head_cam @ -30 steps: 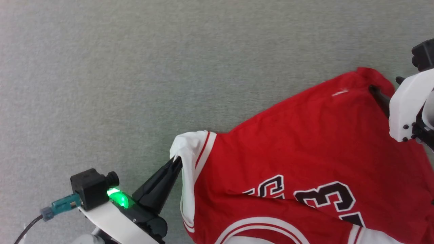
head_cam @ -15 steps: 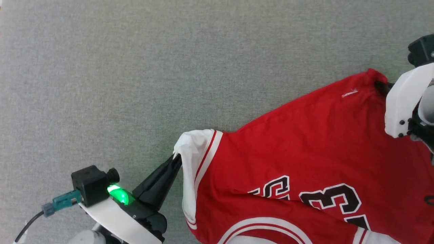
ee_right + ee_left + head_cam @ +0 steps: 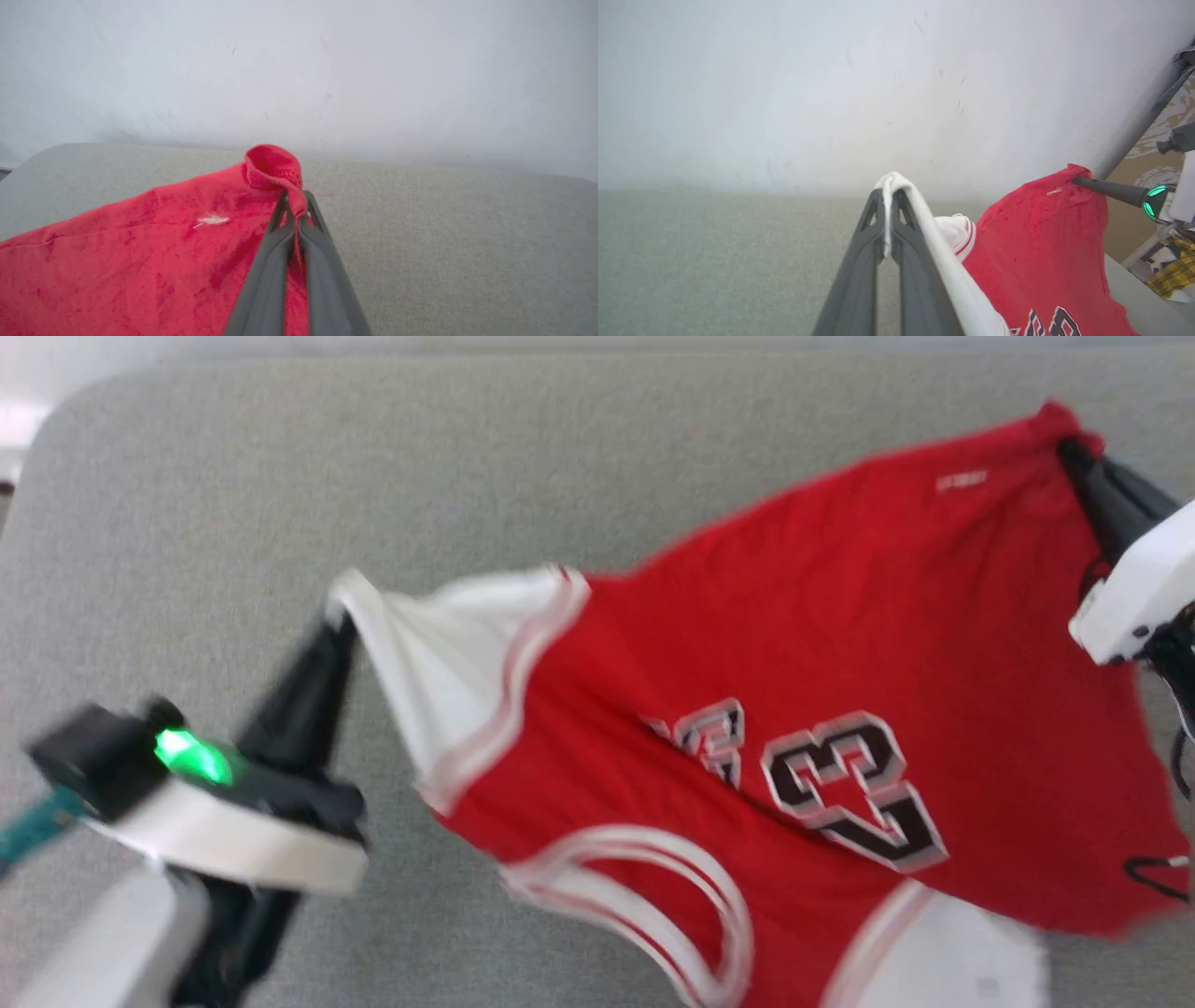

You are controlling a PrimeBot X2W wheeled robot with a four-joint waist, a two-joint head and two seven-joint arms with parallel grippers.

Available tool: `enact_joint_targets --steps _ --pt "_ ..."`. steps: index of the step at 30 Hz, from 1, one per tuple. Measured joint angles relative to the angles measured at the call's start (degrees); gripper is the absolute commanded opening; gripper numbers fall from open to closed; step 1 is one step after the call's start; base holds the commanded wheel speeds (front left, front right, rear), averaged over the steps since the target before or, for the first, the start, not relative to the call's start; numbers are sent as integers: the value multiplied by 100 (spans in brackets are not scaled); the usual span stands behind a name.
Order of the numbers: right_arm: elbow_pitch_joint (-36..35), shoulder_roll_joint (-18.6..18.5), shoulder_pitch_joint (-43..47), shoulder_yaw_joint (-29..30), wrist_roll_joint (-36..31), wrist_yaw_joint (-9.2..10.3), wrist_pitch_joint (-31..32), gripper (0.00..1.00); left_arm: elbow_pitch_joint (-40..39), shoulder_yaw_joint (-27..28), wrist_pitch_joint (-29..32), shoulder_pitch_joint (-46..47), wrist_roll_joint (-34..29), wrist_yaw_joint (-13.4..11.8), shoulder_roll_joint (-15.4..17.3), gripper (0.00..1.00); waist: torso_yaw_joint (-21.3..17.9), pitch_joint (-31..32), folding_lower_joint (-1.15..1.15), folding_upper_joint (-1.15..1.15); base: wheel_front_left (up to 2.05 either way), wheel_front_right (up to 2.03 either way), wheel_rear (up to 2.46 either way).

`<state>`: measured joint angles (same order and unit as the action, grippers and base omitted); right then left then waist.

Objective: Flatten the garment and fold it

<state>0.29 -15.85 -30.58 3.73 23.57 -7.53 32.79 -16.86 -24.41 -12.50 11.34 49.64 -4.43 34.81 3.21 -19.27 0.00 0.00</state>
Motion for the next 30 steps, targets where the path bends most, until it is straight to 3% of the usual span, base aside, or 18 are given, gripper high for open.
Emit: enact_joint_targets --steps 4,10,23,30 --pt "52 257 -191 90 -146 0 -491 0 193 320 -33 687 -350 -347 18 0 -109 299 0 0 0 0 0" --pt "307 597 -826 98 -330 0 -813 0 672 190 636 2196 -738 -472 40 0 -268 737 0 0 0 0 0" --pt "1793 1055 -2621 -35 -776 0 -1066 0 2874 -194 1723 4952 -870 -155 -559 0 -597 1442 -1 0 0 0 0" --pt "2710 1157 -3506 -64 -1166 0 -1227 0 3836 -192 1982 5842 -886 -66 -590 0 -777 1373 0 0 0 0 0"
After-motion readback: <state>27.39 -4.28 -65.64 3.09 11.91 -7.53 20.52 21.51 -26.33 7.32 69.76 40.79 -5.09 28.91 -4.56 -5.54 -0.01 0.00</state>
